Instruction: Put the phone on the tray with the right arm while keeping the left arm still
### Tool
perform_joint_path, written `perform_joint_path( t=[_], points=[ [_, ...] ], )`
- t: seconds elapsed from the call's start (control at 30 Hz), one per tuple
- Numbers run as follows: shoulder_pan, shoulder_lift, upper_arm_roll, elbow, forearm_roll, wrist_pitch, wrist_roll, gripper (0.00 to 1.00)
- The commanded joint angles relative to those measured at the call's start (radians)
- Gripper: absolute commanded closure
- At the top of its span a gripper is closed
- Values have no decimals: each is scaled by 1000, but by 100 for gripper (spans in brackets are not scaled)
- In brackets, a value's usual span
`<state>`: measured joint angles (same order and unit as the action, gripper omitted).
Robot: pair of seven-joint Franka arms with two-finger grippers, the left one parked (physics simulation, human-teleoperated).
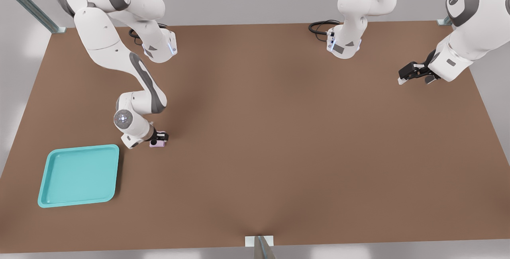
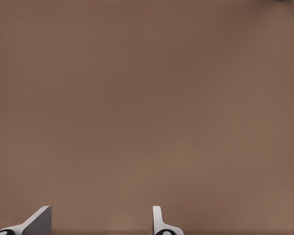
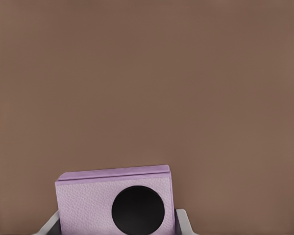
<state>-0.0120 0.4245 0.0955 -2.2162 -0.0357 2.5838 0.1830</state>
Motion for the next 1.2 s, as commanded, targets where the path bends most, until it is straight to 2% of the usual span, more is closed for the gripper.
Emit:
perform_joint_path(
  t=[0.0, 0.07, 0.13, 0.23, 0.27, 0.37, 0.5, 0.53, 0.57, 0.63, 0.67, 0.7, 0.73, 0.8, 0.83, 0.87, 0.9, 0.93, 1.0, 1.07, 1.1, 1.17],
  points=[
    [-8, -29, 0, 7, -16, -44, 1, 34],
    [-55, -47, -2, 32, -16, -50, -89, 33],
    [-111, -44, -2, 121, -16, -162, -168, 33],
    [-243, 2, -6, 234, -16, -182, -367, 32],
    [-295, 45, -10, 332, -16, -283, -445, 32],
    [-431, 137, -10, 452, -15, -287, -658, 32],
    [-462, 269, -11, 546, -15, -269, -708, 30],
    [-467, 300, -11, 567, -13, -264, -718, 27],
    [-470, 304, -11, 572, -9, -263, -717, 0],
    [-468, 304, -8, 596, -10, -268, -720, 0],
    [-460, 274, 1, 615, -13, -277, -724, 0],
    [-450, 189, 20, 615, -15, -304, -723, 0],
    [-447, 56, 67, 630, -18, -444, -714, 0],
    [-425, -29, 181, 763, -47, -708, -613, 0],
    [-428, -131, 253, 765, -67, -766, -513, 0],
    [-309, -208, 193, 763, -66, -856, -409, 0],
    [-74, -271, -37, 765, -58, -959, -366, 0],
    [55, -279, -134, 768, -56, -985, -265, 0],
    [56, -222, -91, 929, -56, -1113, -221, 0],
    [66, -259, -99, 874, -24, -1097, -229, 0],
    [67, -317, -99, 779, -23, -1039, -228, 0],
    [70, -328, -103, 759, -23, -1028, -227, 0]
  ],
)
